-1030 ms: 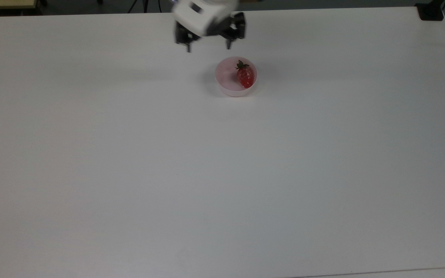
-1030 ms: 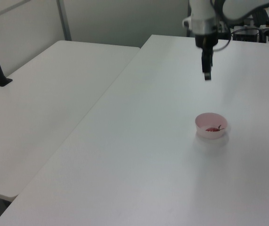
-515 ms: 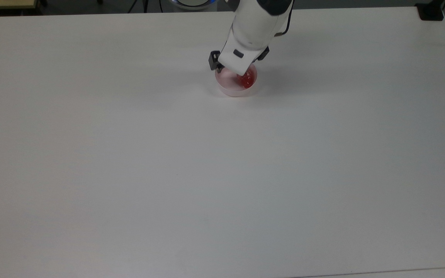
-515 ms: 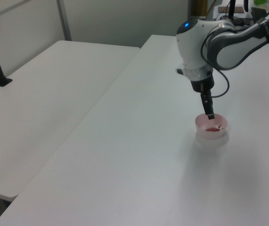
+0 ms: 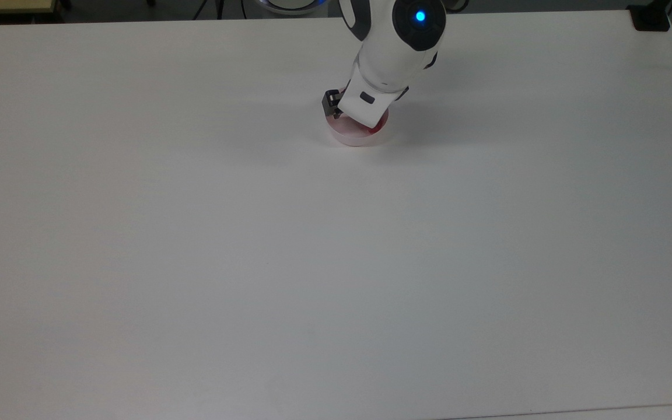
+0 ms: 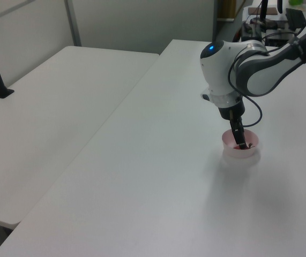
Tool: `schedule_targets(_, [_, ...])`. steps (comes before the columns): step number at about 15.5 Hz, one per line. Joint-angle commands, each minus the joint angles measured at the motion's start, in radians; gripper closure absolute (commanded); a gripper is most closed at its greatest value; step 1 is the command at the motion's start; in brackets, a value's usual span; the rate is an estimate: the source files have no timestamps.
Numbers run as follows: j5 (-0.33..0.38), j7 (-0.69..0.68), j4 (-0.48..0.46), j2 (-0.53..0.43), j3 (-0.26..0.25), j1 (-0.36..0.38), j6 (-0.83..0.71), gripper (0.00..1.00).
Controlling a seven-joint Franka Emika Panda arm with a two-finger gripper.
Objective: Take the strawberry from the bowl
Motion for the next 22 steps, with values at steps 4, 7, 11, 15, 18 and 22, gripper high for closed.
schedule_targets(4, [0.01,0.06,-0.081,0.033,-0.02,0.037,0.145,0.22])
schedule_targets(7, [0.01,0.045,-0.081,0.026,-0.02,0.035,0.136,0.4])
schedule_targets(11, [0.016,0.037,-0.077,0.009,-0.02,0.027,0.124,0.63])
schedule_targets(15, [0.022,0.02,-0.058,-0.04,-0.026,0.021,0.078,0.63])
schedule_targets(18, [0.069,-0.012,-0.008,-0.06,-0.042,0.018,0.015,0.63])
schedule_targets(22, [0.099,-0.113,0.063,-0.111,-0.112,0.0,-0.096,0.63])
